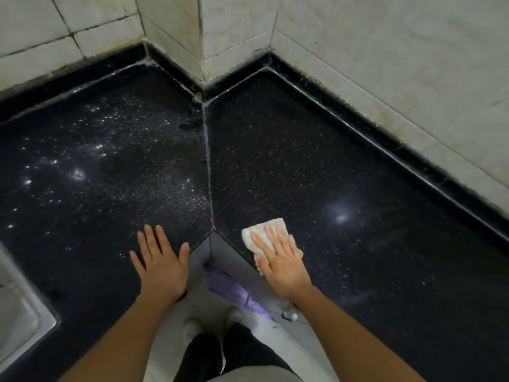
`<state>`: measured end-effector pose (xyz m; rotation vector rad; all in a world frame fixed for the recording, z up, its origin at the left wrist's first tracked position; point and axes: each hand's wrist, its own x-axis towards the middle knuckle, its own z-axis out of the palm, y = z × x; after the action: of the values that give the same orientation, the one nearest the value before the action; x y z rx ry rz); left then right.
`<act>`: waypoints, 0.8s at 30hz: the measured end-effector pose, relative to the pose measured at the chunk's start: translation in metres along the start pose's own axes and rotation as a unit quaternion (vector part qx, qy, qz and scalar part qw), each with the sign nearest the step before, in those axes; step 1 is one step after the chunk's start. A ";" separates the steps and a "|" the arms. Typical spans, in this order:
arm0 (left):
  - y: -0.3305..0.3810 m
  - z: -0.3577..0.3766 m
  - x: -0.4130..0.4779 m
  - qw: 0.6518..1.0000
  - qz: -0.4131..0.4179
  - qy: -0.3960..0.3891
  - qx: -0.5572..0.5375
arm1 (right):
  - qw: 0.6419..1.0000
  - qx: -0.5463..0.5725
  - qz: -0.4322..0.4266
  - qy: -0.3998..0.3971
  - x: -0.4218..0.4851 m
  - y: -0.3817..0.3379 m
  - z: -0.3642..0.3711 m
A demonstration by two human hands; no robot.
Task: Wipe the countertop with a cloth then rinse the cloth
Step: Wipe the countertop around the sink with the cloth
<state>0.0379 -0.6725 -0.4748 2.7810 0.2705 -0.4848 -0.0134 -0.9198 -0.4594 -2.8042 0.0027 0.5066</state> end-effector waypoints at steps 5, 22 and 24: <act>0.001 -0.002 -0.002 1.000 0.006 -0.004 0.000 | 0.961 0.056 0.262 0.067 -0.065 0.057 0.002; -0.003 -0.022 -0.001 0.999 0.048 -0.002 -0.002 | 0.969 0.066 0.228 0.066 0.046 -0.086 0.012; -0.002 -0.026 0.006 0.998 0.062 0.027 -0.001 | 0.986 0.045 0.154 0.040 0.068 -0.103 0.009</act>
<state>0.0507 -0.6616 -0.4544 2.7919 0.1100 -0.3787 0.0526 -0.8151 -0.4615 -2.7449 0.4694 0.4472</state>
